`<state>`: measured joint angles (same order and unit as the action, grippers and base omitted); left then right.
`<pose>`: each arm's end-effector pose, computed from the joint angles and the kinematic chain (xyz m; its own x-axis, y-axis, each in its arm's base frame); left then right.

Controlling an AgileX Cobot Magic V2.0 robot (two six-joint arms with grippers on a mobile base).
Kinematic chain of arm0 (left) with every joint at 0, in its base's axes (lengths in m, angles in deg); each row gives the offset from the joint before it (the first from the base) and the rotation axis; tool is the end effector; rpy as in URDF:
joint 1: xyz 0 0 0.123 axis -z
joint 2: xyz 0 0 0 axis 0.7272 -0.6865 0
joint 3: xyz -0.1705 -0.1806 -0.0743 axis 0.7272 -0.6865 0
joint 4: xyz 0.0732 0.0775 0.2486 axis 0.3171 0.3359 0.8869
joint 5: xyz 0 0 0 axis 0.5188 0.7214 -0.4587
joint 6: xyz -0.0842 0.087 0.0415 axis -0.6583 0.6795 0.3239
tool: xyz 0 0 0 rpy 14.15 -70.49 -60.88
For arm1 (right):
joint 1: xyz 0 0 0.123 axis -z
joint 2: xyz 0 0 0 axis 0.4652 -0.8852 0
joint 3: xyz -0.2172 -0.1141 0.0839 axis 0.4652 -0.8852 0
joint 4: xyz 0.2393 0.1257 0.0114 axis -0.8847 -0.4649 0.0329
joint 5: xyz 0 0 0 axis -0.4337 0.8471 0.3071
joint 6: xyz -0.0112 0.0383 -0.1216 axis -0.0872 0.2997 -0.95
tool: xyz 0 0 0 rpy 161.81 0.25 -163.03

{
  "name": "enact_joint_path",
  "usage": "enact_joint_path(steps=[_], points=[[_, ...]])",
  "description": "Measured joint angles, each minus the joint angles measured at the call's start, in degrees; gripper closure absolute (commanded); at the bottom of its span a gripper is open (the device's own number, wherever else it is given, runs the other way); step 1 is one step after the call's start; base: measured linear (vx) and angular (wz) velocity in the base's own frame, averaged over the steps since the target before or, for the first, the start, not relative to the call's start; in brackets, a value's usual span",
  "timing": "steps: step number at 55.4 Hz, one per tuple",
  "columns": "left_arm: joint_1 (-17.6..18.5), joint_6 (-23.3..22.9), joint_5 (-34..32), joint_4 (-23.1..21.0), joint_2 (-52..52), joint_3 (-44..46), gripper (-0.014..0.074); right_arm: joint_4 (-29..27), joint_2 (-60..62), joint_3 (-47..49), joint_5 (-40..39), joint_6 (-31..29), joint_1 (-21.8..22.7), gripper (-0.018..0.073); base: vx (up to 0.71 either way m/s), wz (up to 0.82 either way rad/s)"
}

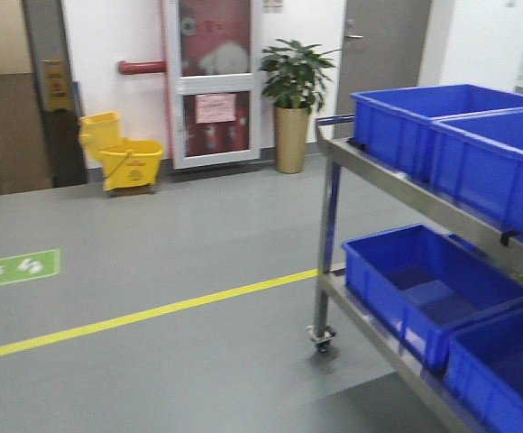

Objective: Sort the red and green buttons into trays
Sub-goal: 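Drive the base to the shelf with green and red trays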

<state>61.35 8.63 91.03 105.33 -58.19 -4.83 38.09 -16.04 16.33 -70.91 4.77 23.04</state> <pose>0.1941 -0.0348 0.2731 -0.3105 0.0045 -0.9506 0.1169 0.9926 -0.0335 0.1814 0.0043 0.2522 -0.2483 -0.1131 -0.9621 -0.0254 0.9936 -0.1103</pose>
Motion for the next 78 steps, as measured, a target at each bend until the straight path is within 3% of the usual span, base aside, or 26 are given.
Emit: enact_joint_path(steps=[35,78], points=[[0.0,0.0,0.0,0.0,-0.1,0.0,0.0598,0.0,-0.3,0.0,0.0,0.0,0.0,0.0568,0.43,-0.7],[0.0,0.0,0.0,0.0,-0.1,0.0,0.0598,0.0,-0.3,0.0,0.0,0.0,0.0,0.0568,0.21,-0.77]])
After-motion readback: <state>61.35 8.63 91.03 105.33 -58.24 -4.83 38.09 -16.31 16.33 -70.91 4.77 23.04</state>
